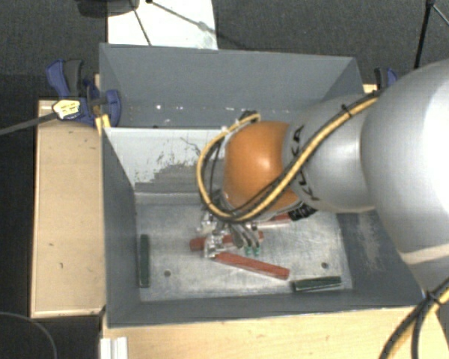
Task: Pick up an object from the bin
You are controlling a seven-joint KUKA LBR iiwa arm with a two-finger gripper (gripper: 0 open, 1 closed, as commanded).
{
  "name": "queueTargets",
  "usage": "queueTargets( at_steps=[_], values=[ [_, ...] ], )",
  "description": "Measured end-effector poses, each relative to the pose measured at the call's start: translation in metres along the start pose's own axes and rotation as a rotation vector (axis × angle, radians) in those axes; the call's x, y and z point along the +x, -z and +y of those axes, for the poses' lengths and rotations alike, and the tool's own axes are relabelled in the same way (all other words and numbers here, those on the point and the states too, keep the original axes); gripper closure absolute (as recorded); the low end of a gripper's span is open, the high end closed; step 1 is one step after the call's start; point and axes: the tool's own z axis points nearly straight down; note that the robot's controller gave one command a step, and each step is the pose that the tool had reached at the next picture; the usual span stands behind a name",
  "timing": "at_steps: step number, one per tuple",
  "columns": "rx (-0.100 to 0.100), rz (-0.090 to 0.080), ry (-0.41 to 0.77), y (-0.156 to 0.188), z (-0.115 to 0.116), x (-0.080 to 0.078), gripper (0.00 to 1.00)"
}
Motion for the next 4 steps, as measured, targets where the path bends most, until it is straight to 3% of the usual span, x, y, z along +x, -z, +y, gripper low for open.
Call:
queueTargets(
  at_steps=[2,3,4],
  values=[
    [0.0,0.0,-0.003,0.001,0.0,0.0,1.0],
    [-0.002,0.003,0.391,0.101,-0.015,-0.036,1.0],
    [-0.002,0.003,0.389,0.101,-0.015,-0.036,1.0]
  ],
)
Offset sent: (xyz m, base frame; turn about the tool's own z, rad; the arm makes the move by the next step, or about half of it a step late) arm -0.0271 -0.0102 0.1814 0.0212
